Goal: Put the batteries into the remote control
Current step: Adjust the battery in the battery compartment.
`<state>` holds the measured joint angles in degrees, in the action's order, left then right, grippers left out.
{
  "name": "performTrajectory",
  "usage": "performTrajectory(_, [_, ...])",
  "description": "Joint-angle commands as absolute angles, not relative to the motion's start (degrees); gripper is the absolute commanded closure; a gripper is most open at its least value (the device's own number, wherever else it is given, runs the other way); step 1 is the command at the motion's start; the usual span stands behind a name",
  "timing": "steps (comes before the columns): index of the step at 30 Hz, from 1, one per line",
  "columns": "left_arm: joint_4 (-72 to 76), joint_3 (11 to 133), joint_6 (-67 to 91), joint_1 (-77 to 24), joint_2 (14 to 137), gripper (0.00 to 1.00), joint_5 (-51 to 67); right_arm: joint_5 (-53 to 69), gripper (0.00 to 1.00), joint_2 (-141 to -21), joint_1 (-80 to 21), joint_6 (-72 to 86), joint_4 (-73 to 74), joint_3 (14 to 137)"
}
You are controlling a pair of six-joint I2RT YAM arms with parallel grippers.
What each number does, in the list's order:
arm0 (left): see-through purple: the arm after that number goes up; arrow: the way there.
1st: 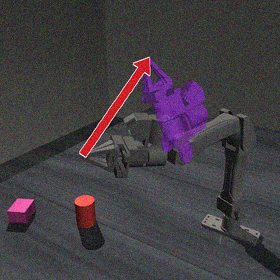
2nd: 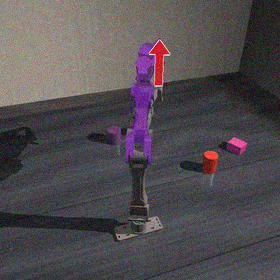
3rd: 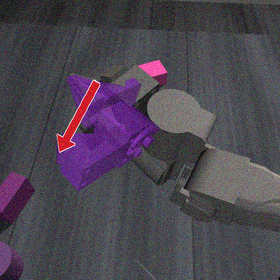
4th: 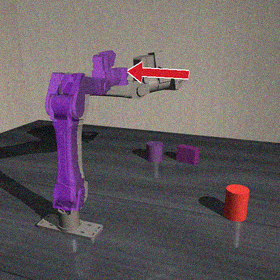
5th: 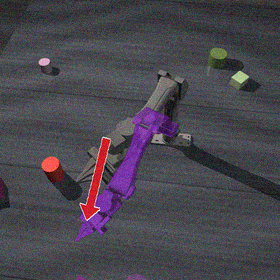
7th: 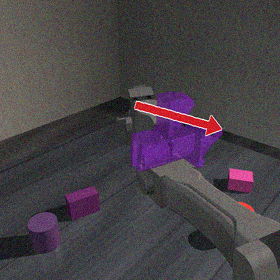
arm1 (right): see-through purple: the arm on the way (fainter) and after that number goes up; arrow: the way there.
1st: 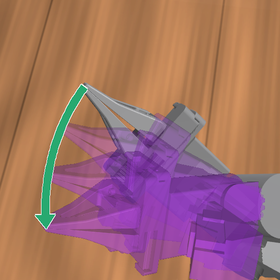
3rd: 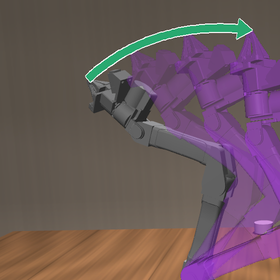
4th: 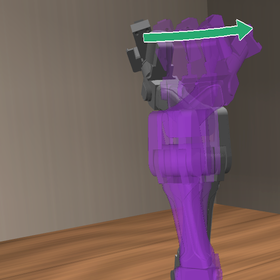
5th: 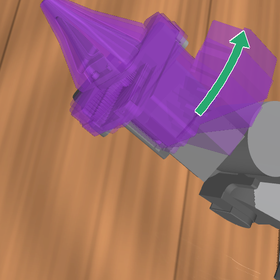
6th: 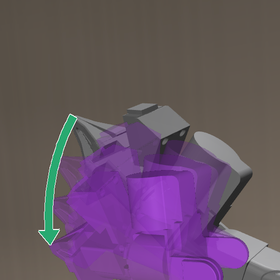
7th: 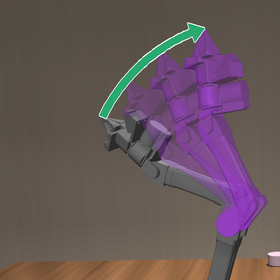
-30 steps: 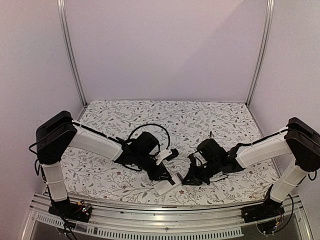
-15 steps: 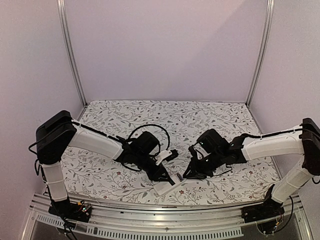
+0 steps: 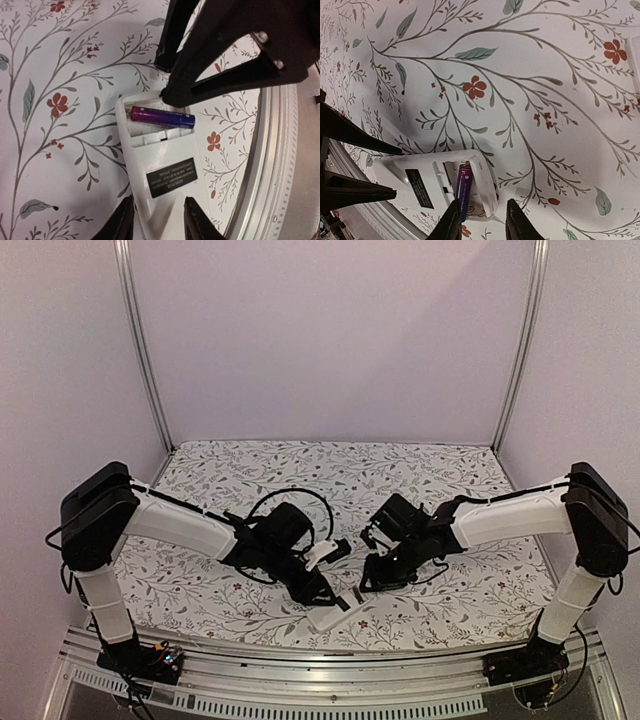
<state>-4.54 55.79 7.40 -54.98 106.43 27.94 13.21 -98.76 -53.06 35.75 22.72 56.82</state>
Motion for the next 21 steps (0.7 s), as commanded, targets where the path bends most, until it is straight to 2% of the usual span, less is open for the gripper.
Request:
performTrajectory(1, [-3.58, 54.91, 7.97, -54.02, 104.58, 0.65, 28.72, 10.99, 0.69, -100.37, -53.87, 32.21, 23.71, 58.95])
performTrajectory(9, [-3.28, 54.36, 8.26, -53.28, 104.44, 0.64, 28.72, 10.99, 0.64, -104.53, -54.57, 30.61, 23.51, 61.46])
performTrajectory(21, [-3.26, 53.96, 8.43, -53.09, 104.33, 0.64, 28.32, 8.21, 0.71, -105.78, -55.72, 30.68, 25.39, 61.92])
